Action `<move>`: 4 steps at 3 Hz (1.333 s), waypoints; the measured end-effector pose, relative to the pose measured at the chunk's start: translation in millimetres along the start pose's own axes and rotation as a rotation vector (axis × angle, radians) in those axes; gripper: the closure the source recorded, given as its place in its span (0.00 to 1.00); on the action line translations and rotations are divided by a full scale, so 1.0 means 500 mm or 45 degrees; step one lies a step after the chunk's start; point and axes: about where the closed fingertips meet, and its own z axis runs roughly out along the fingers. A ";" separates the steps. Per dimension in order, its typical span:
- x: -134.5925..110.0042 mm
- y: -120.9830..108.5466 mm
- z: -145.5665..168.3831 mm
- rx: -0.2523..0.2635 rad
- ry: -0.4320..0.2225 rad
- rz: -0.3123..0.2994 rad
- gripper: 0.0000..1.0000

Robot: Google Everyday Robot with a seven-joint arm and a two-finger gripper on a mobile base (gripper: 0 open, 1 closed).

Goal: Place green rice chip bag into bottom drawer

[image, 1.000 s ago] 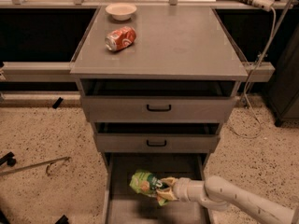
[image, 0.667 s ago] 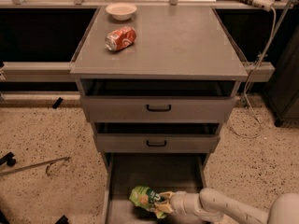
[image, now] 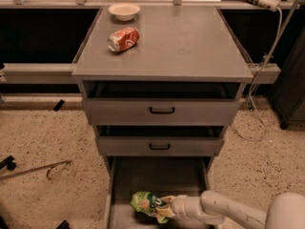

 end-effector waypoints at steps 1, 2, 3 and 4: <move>0.036 -0.048 0.024 -0.004 0.066 0.072 1.00; 0.074 -0.084 0.038 -0.013 0.106 0.147 1.00; 0.074 -0.084 0.038 -0.013 0.106 0.147 1.00; 0.074 -0.084 0.038 -0.014 0.106 0.147 0.81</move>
Offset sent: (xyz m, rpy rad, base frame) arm 0.0828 -0.0702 -0.1127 -0.0756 0.2589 -0.1231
